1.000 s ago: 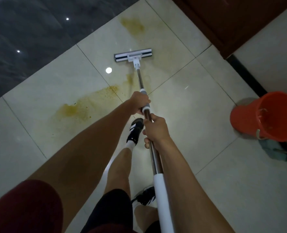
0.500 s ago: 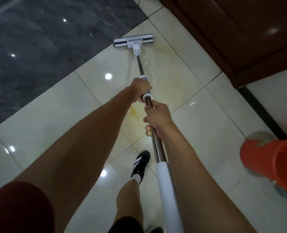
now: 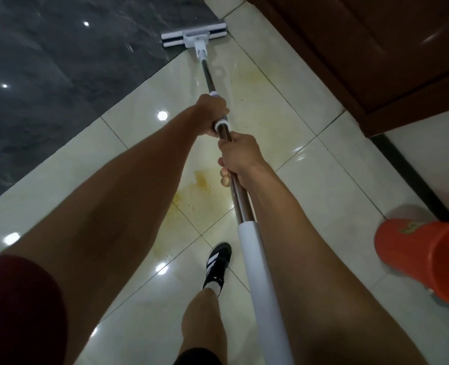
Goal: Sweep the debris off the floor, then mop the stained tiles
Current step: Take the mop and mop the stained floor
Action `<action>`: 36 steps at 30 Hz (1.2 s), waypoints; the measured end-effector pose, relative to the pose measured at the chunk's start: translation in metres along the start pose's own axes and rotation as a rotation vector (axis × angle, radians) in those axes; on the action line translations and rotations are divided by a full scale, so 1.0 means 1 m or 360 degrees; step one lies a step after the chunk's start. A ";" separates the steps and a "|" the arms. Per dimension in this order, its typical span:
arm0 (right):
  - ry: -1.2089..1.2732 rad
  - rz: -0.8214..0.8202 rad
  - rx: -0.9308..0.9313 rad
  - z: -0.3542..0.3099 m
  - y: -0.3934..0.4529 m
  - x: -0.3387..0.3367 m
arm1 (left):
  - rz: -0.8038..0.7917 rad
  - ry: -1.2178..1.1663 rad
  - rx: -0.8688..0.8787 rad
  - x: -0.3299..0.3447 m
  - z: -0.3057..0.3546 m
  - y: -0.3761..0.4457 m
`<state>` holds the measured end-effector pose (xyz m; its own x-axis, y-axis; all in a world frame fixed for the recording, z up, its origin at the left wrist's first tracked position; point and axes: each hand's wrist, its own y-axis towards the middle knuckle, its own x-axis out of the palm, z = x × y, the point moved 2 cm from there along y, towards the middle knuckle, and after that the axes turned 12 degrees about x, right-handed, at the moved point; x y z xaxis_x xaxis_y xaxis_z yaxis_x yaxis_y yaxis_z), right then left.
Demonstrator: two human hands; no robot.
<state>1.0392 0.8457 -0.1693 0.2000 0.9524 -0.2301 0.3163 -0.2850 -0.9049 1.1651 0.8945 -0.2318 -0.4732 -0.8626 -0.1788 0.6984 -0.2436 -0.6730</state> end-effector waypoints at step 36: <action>0.0178 0.0120 0.0013 0.477 -0.246 -0.091 | -0.0357 0.0293 0.0003 0.238 -0.271 -0.377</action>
<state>0.5007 0.8806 -0.0971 0.3253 0.9101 -0.2567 0.2889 -0.3541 -0.8895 0.6439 0.9010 -0.2155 -0.7053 -0.6921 -0.1534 0.5663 -0.4199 -0.7092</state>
